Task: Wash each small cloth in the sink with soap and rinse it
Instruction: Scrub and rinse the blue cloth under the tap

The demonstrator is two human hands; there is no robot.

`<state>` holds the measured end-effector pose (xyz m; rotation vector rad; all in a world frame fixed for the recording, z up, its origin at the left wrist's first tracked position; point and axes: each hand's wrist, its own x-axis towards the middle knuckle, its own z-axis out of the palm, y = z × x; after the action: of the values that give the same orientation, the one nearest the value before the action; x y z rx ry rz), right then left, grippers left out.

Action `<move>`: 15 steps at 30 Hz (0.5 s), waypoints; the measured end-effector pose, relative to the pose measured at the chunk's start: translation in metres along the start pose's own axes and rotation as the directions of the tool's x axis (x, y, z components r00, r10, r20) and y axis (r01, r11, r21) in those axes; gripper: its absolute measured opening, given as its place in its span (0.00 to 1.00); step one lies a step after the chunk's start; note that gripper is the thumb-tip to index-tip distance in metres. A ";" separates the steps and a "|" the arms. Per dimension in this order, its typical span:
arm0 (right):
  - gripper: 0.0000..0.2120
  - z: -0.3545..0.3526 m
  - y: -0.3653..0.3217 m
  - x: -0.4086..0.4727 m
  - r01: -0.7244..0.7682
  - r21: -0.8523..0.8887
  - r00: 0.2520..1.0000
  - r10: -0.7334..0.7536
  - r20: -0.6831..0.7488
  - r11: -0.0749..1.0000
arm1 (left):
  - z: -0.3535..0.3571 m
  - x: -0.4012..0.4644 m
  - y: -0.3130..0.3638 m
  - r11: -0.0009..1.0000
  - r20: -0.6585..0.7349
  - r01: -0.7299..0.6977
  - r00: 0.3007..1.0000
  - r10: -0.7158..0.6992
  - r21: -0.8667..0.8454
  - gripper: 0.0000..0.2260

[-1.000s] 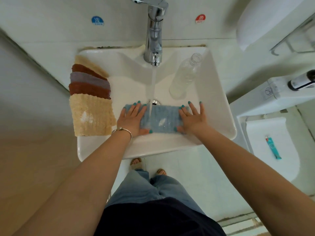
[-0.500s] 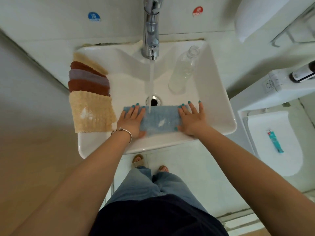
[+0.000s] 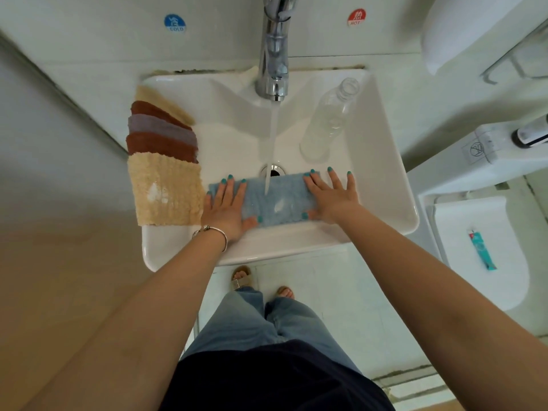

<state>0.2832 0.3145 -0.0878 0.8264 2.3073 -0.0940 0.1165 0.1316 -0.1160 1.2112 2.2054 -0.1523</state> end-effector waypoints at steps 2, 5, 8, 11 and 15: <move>0.43 0.000 0.001 -0.002 0.002 0.021 1.000 -0.002 0.010 1.000 | 0.000 0.002 0.002 1.000 0.019 0.017 1.000 -0.016 -0.004 0.40; 0.43 0.000 -0.001 -0.004 0.002 0.050 1.000 -0.003 0.005 0.999 | 0.001 0.003 0.002 1.000 0.039 0.027 0.999 -0.028 0.008 0.41; 0.45 -0.005 -0.006 -0.006 -0.003 0.127 1.000 -0.001 0.027 0.992 | 0.001 0.004 0.001 1.000 0.053 0.030 0.998 -0.030 0.007 0.41; 0.46 -0.014 -0.016 -0.012 0.028 0.333 0.999 -0.035 0.014 0.942 | 0.001 0.004 0.002 0.999 0.069 0.038 0.997 -0.039 0.020 0.41; 0.43 -0.043 -0.032 -0.025 0.179 0.507 0.981 -0.113 -0.159 0.843 | -0.001 0.002 0.005 0.998 0.093 0.052 0.994 -0.055 0.031 0.41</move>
<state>0.2538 0.2876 -0.0436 0.9307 2.4955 -0.7889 0.1186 0.1365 -0.1153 1.1376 2.1613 -0.2586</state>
